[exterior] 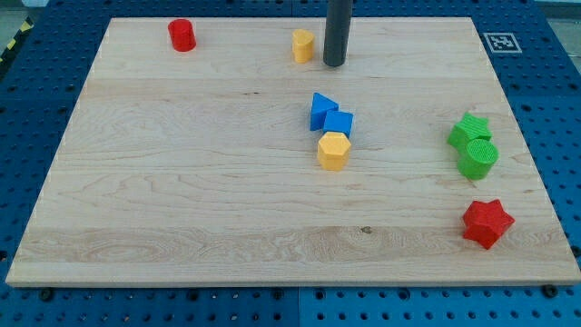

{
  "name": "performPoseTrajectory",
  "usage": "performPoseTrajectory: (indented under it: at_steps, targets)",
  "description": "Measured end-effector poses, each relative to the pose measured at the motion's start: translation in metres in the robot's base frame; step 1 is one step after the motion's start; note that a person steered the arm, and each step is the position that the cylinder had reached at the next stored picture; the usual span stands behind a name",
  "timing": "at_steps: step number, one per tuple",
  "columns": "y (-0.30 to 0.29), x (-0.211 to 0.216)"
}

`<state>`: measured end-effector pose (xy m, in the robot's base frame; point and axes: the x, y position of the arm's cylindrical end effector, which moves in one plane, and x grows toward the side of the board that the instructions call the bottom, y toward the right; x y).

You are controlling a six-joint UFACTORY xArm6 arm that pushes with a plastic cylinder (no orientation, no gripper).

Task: Move the blue triangle to the left of the yellow hexagon

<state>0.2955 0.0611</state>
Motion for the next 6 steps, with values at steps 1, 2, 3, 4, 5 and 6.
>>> performPoseTrajectory:
  at_steps: [1, 2, 3, 4, 5, 6]
  targets:
    - [0.000, 0.000]
    - [0.000, 0.000]
    - [0.007, 0.014]
    - [0.015, 0.045]
    - [-0.018, 0.087]
    - [-0.073, 0.135]
